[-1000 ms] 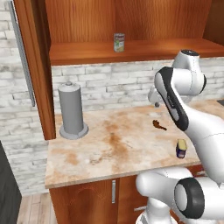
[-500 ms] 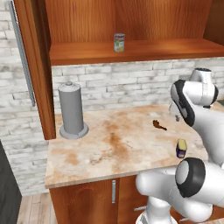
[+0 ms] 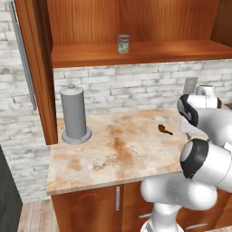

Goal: Restock the canned food cabinet by taking the new fresh canned food from the counter and placing it in the cabinet. Then, take the old canned food from the cabinet and place it on the counter.

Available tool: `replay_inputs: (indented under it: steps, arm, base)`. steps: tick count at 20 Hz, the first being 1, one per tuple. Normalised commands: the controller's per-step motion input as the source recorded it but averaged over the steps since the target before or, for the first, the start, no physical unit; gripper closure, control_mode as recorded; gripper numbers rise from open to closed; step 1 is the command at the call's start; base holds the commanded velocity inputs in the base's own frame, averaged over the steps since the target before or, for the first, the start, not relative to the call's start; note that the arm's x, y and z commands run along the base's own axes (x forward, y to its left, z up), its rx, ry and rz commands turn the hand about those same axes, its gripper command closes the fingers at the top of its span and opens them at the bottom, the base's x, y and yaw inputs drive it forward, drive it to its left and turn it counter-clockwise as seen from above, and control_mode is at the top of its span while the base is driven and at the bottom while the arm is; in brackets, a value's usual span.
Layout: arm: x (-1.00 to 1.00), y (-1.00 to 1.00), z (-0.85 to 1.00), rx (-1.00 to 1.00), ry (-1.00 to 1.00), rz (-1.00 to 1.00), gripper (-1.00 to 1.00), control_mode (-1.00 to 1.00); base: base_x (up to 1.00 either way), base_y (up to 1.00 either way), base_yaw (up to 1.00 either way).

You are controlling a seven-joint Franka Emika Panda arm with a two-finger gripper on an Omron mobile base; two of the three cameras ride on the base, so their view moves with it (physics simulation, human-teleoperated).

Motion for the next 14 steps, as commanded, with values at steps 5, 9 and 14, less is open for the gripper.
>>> replay_inputs:
  steps: [5,9,14]
  arm:
    - [-0.40,0.08,-0.42,0.00,0.00,0.00,-1.00,-1.00]
    - [-0.09,0.29,-0.31,0.01,0.00,0.00,-1.00,-1.00]
    - [0.03,0.42,-0.16,0.00,-0.04,0.01,-1.00,-1.00]
  base:
    - [0.00,0.00,0.00]
    - [0.00,0.00,0.00]
    - [0.00,0.00,0.00]
